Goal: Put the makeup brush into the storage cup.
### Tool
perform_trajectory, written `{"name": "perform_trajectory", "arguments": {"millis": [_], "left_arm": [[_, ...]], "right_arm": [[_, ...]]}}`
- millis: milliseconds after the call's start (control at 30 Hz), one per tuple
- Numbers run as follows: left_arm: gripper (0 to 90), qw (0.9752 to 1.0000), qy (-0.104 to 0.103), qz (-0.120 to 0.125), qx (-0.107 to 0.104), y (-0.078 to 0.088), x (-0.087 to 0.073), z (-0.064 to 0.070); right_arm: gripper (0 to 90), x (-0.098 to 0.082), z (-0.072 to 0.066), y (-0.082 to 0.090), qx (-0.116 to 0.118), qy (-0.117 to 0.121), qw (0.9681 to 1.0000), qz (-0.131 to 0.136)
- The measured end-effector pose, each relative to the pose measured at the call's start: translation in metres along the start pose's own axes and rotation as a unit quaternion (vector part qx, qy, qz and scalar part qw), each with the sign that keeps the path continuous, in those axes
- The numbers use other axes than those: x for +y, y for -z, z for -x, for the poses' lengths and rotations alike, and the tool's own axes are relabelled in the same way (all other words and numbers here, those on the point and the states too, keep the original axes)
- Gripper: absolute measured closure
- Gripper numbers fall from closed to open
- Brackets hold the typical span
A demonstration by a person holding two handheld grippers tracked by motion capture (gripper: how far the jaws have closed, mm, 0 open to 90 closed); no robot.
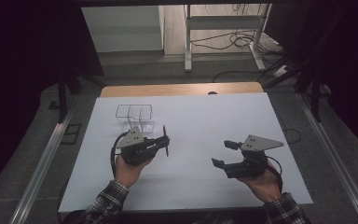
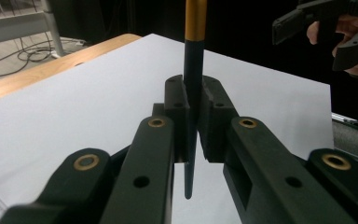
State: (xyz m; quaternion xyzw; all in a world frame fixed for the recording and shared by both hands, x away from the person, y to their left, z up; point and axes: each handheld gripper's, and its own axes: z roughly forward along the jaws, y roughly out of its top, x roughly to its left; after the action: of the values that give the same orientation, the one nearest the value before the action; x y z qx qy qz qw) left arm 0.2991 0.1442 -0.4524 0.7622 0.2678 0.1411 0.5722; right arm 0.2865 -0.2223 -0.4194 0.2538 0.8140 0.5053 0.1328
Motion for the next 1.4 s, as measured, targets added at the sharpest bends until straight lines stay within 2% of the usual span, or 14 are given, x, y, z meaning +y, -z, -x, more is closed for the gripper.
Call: {"name": "perform_trajectory", "arguments": {"millis": [500,667,867,1400], "left_arm": [[83.9,0.9997,0.009,0.008,0.019,0.011,0.004,-0.009],[83.8,0.9994,0.011,0.006,0.032,0.014,0.004,-0.012],[83.8,0.9985,0.018,0.009,0.05,0.019,0.005,-0.017],[83.9,0.9957,0.031,0.012,0.086,0.034,0.007,-0.035]], "right_arm": [[22.8,-0.015,-0.001,0.02,-0.02,-0.006,0.9998,0.0],[22.9,-0.02,0.0,0.026,-0.026,-0.012,0.9996,-0.001],[22.9,-0.027,0.002,0.03,-0.032,-0.023,0.9992,-0.004],[22.9,-0.036,0.005,0.037,-0.043,-0.028,0.9987,-0.008]]}}
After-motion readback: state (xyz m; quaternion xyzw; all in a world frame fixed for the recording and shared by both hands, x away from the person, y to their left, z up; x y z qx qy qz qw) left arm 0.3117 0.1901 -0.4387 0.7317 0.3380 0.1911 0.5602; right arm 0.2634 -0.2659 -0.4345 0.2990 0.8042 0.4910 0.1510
